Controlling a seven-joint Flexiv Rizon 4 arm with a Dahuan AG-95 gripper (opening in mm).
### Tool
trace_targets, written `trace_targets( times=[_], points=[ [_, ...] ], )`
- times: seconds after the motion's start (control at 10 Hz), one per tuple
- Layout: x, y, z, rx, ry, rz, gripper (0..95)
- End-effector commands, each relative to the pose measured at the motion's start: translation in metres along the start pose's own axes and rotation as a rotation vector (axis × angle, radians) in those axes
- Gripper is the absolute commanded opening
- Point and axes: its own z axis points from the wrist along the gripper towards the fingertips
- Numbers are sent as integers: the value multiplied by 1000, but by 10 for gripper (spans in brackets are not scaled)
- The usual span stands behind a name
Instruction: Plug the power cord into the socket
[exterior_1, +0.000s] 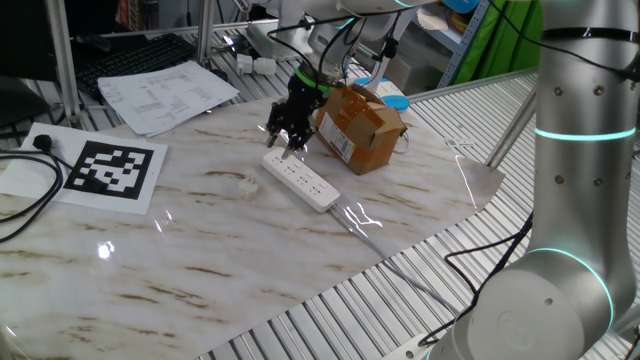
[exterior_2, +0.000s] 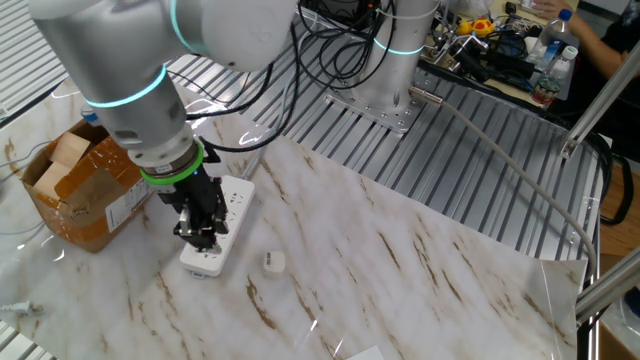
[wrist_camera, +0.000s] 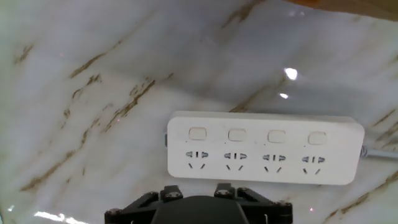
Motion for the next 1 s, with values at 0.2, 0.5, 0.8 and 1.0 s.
trace_targets(
  times=[0.2,0.5,0.8,1.0],
  points=[
    [7,-4,-18,49,-80,-361,0],
    [26,-4,-25,113,-139,-460,0],
    [44,-6,-31,160,-208,-515,0],
    [47,-8,-36,182,-224,-557,0]
  ],
)
